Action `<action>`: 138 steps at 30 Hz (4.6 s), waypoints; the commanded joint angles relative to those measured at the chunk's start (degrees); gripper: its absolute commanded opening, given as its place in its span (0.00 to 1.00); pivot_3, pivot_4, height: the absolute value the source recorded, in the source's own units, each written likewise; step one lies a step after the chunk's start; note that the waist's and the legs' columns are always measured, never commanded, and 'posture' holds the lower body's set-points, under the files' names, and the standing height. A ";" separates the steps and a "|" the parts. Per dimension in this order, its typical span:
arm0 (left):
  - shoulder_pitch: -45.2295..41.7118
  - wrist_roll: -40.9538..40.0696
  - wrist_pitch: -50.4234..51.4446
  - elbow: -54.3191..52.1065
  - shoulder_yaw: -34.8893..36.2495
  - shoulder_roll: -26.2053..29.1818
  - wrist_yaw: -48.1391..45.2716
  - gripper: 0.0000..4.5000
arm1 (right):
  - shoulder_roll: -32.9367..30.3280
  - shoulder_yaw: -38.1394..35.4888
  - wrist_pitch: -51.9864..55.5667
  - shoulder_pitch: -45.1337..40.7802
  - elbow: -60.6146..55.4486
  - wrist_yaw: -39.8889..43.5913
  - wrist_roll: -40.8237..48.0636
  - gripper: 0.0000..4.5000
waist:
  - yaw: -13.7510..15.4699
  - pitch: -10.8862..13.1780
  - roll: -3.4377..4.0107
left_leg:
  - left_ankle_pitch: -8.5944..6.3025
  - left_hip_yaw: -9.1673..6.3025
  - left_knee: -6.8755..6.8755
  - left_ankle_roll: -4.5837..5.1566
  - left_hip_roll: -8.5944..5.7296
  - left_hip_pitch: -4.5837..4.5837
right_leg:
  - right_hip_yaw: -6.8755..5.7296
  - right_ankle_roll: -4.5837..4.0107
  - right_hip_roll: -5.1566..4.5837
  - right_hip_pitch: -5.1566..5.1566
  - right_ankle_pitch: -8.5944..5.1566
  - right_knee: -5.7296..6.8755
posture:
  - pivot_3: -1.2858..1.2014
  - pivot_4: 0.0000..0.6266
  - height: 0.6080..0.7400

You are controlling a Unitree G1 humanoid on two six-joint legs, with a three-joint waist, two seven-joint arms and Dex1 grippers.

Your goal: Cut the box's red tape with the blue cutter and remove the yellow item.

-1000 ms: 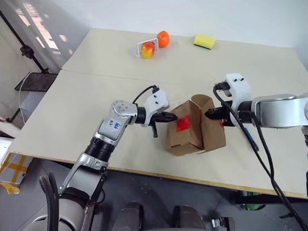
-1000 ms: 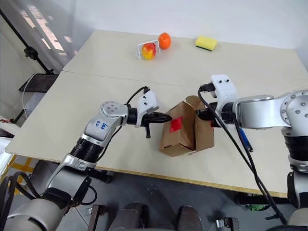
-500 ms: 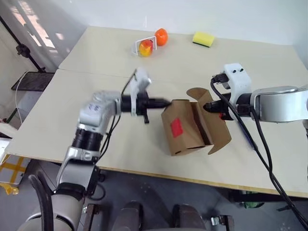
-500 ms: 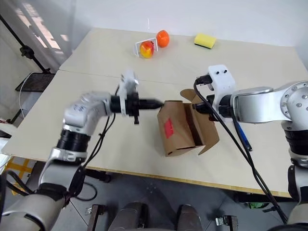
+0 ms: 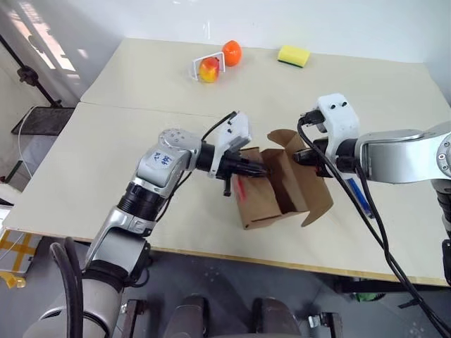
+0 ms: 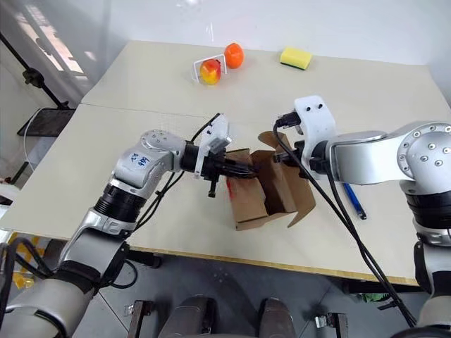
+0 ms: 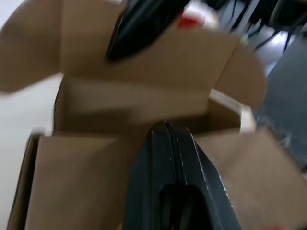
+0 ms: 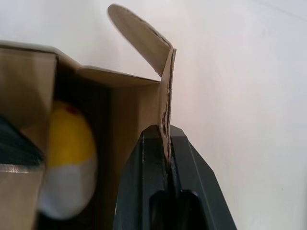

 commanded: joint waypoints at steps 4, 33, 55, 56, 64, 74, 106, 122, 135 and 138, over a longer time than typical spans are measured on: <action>-0.52 7.43 -7.60 3.65 -4.45 3.29 -1.76 0.00 | -1.57 -2.37 -0.72 -0.38 -1.23 -0.44 0.78 0.00 | 0.07 0.00 0.00 | 0.00 -0.04 -0.01 0.00 -0.01 0.01 | 0.00 0.00 -0.01 0.01 0.00 0.00 | 0.52 0.24 1.00; 3.05 11.94 -15.62 13.79 1.35 -0.61 8.22 0.00 | -1.84 -4.82 -2.06 14.98 1.10 -2.42 0.78 0.00 | 0.66 0.02 -0.03 | -0.02 -0.04 0.19 0.08 -0.06 -0.05 | -0.13 -0.04 -0.08 0.12 0.03 0.03 | 0.52 0.24 1.00; -7.09 3.37 -6.00 2.49 -2.87 1.47 -8.70 0.00 | -1.73 -4.36 0.32 4.08 2.72 -3.43 0.78 0.00 | 0.45 0.04 0.01 | -0.01 -0.04 0.34 0.04 -0.06 -0.59 | -0.48 -0.04 -0.03 -0.19 0.03 0.03 | 0.52 0.24 1.00; -7.07 4.90 -8.30 3.19 -4.02 1.75 -9.03 0.00 | -1.90 -4.47 0.36 3.69 2.59 -3.39 0.78 0.00 | 0.35 0.03 0.02 | -0.01 -0.01 0.34 0.05 -0.05 -0.59 | -0.47 -0.04 -0.03 -0.22 0.03 0.03 | 0.52 0.24 1.00; -5.78 12.31 -17.34 7.60 -7.49 3.43 -9.41 0.00 | -4.72 -5.68 2.09 -0.19 2.13 1.03 0.78 0.00 | 0.57 0.03 0.02 | -0.01 -0.01 0.35 0.04 -0.04 -0.58 | -0.47 -0.04 -0.03 -0.19 0.03 0.04 | 0.52 0.24 1.00; -2.42 14.39 -18.37 7.51 -7.50 4.49 -7.73 0.00 | -12.86 -8.03 4.25 2.61 5.10 14.24 0.78 0.00 | 0.97 0.02 0.03 | -0.01 -0.09 0.44 0.05 -0.07 -0.53 | -0.50 -0.04 -0.05 -0.04 0.03 0.04 | 0.52 0.24 1.00; -1.38 12.92 -17.24 15.42 3.96 1.33 -1.20 0.39 | -8.59 -17.56 -4.78 21.04 -4.76 34.92 -24.82 0.67 | 0.74 0.03 0.02 | 0.01 -0.07 0.42 0.03 -0.09 -0.60 | -0.64 -0.04 -0.06 -0.16 0.03 0.09 | 0.52 0.24 1.00; -6.28 7.55 -13.98 0.78 1.43 -2.68 -5.45 0.99 | -22.44 -37.44 -14.37 37.32 -9.51 83.74 -51.36 1.00 | 1.30 0.03 0.02 | -0.02 -0.09 0.40 0.07 -0.21 -0.59 | -0.62 -0.02 -0.12 -0.11 0.04 0.08 | 0.52 0.24 1.00; -8.42 20.07 -18.26 10.87 -12.51 -2.70 -8.22 0.95 | -16.20 -50.64 -10.20 46.22 -19.32 86.09 -53.57 1.00 | 1.01 0.03 0.03 | 0.05 0.04 0.46 0.04 -0.42 -0.30 | -0.40 -0.02 -0.09 0.04 0.04 0.18 | 0.52 0.24 1.00; -11.48 21.50 -20.09 16.74 -12.18 -5.10 -5.44 0.80 | -14.05 -51.57 -9.84 47.47 -20.58 84.83 -54.27 1.00 | 1.25 0.03 0.02 | 0.05 -0.01 0.46 0.04 -0.46 -0.32 | -0.44 -0.02 -0.10 0.06 0.04 0.17 | 0.52 0.24 1.00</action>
